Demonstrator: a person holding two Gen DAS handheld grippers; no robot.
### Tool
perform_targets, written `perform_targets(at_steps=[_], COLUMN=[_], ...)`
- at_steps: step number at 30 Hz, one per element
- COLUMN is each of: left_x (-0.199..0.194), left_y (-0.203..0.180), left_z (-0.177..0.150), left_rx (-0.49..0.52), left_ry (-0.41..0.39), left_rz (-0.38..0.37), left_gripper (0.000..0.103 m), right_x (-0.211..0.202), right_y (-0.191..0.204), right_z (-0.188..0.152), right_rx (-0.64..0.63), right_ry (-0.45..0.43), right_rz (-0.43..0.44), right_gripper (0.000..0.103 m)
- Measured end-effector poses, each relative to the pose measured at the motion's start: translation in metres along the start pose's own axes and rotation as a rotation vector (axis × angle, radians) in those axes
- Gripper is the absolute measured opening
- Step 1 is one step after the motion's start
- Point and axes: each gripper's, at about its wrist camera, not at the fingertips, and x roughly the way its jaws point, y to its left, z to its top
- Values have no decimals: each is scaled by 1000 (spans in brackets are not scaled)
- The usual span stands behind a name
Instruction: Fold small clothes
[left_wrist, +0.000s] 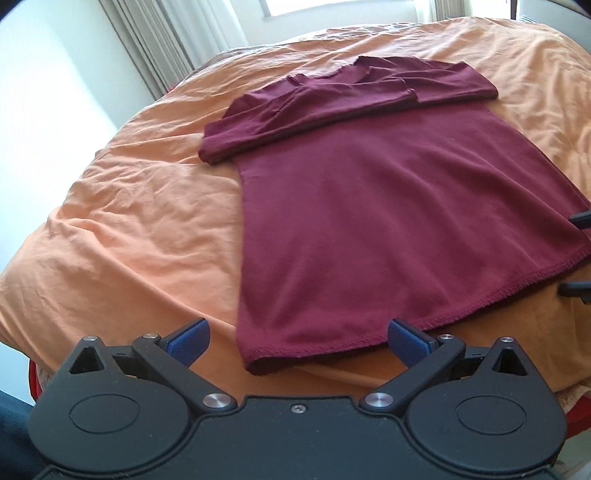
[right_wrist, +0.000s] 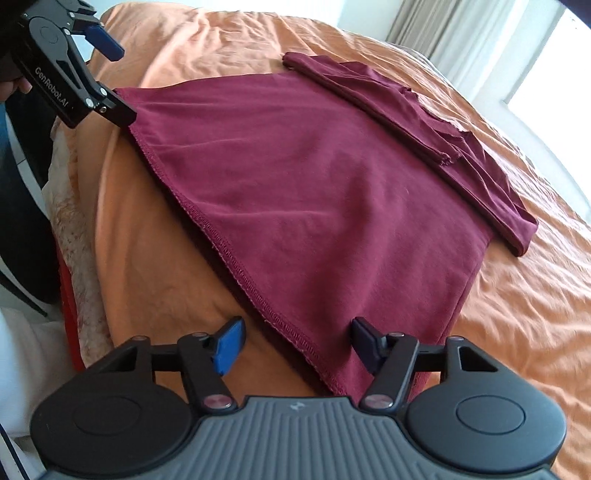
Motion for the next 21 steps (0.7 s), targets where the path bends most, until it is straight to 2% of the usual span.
perform_targets(at_steps=[4,5,7,8,9,12,17,21], left_x=[1,2,3,3,4,8,5,5], left_y=[-3,-3,-3,-2,-2,0,0,-1], left_z=[-4,-4,-5,-4,-4,-2,-3,-1], left_rx=[13,13,8,3,-1,-21,-15,1], left_ry=[7,12,22,29,43,80,82,99], left_rz=[-10,-9,-10,-8,-4,-4,2,3], left_gripper=[102,102,102,102,102,102,102,102], right_x=[0,0,0,0,1,-4,-15,-18], right_y=[-1,-1,-5,-7,-9,-22,-54,-73], right_z=[-5,-5,-5,-5,-4,2,17,28], right_rx=[-16,-15,-5,9,29,117,320,410], right_ry=[1,2,5,10,18,12,8,35], right_rz=[-14,-22,-19,-9,-2,34,128,189], right_gripper=[68,64,51,31,17,12,11,12])
